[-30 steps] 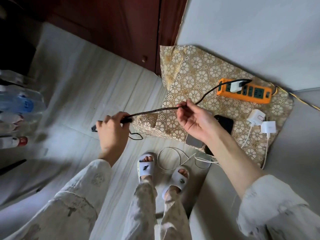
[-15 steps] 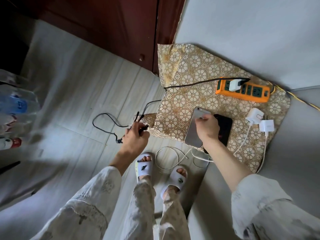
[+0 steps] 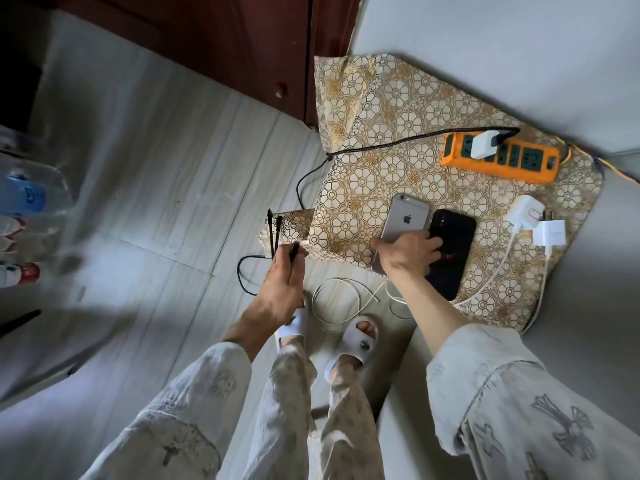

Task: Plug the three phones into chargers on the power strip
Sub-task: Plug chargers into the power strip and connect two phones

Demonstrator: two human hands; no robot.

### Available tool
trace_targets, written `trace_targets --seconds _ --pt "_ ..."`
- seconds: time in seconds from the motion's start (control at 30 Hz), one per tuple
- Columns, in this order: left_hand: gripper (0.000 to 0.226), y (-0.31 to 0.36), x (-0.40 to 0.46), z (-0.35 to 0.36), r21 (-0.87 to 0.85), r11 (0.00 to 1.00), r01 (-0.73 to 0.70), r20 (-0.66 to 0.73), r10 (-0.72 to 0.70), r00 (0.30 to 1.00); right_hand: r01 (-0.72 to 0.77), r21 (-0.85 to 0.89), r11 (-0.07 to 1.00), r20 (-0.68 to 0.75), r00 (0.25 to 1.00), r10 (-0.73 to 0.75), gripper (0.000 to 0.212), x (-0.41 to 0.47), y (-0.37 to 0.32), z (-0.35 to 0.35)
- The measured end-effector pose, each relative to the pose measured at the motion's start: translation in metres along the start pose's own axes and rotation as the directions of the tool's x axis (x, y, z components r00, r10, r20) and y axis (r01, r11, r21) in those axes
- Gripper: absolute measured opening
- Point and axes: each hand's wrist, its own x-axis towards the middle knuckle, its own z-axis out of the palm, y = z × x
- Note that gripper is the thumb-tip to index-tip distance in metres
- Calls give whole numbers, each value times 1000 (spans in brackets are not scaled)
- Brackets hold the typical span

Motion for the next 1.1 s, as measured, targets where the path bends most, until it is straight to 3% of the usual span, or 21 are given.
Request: trace_targets --seconds 0.1,0.2,0.3,0.37,0.43,0.6,0.73,1.1 --pt "29 -5 6 -3 -9 1000 -5 27 5 1000 -4 29 1000 43 999 3 85 1 2 -2" --pt "24 -5 6 -7 -89 996 9 67 -3 998 -51 241 969 159 987 13 62 -5 1 -10" --pt "10 0 2 -7 -110 993 -41 55 47 997 -350 578 737 487 873 33 44 -15 -1 -29" --pt "10 3 1 -7 -106 993 -60 63 67 996 -552 629 548 654 756 10 48 -19 -1 -40" --pt "21 4 1 -5 -68 995 -75 75 80 994 -657 627 419 729 685 -18 52 -20 0 -44" --pt "25 10 -5 6 -10 985 -170 -13 170 985 -690 630 356 750 659 -50 59 -28 -2 -44" --pt "23 16 -12 11 20 975 -222 18 221 975 -674 645 360 735 676 -54 57 -34 -2 -43" --pt "21 10 -15 15 35 981 -192 1 192 981 -637 692 341 691 721 -55 36 -44 6 -38"
